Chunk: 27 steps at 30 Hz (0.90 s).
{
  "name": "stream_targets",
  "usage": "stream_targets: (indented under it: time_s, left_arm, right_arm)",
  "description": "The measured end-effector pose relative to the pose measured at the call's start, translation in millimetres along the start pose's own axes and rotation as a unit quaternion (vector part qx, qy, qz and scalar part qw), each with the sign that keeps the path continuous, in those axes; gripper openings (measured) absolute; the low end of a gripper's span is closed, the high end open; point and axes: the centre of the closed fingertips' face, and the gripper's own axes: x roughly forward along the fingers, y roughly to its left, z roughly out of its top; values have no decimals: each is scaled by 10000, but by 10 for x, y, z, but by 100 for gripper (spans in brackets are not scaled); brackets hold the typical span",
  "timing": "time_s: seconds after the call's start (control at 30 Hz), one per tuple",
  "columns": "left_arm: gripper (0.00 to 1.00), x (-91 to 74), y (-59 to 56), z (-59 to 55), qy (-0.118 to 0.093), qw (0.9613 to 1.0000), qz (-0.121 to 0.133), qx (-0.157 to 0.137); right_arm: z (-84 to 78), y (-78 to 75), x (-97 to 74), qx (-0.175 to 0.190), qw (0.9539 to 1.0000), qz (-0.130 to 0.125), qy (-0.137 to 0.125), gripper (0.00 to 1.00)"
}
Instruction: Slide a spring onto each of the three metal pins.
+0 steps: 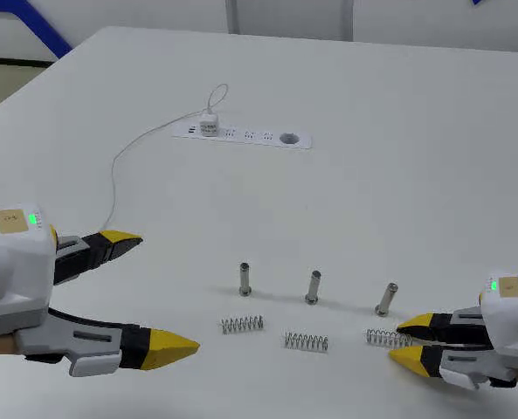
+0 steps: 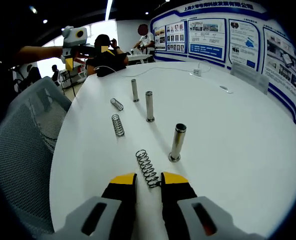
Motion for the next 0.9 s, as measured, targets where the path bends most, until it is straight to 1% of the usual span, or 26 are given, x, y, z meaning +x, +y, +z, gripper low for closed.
stream_targets:
  time_s: [0.1,0.17,0.33,0.47,0.57,0.63,0.7,0.9]
  left_arm:
    - [94,24,-34,3,15,10000,-44,33]
    - [94,34,-57,16,9,10000,-80,55]
    - [94,33,-76,17,2,9999,-92,68]
    - [94,17,-87,9,-15,9999,-91,62]
    - [94,6,-94,-11,1,9999,-88,60]
    - [94,0,-104,-16,-3,9999,-97,53]
    - [94,-1,-118,-4,-34,9999,-110,37]
    - [94,35,-156,40,-89,9998,-169,76]
  right_arm:
    - [-7,24,-4,-107,9999,31,55,17]
    - [-10,34,-3,-98,9999,32,65,16]
    - [-15,85,-1,-160,9998,66,99,12]
    - [-21,92,3,-228,9996,47,141,12]
    - [-20,98,5,-248,9995,3,173,11]
    - [-29,83,-1,-140,9997,-50,190,11]
    - [-22,96,-2,-184,9996,-84,217,11]
    - [-18,89,-8,-101,9993,-191,309,10]
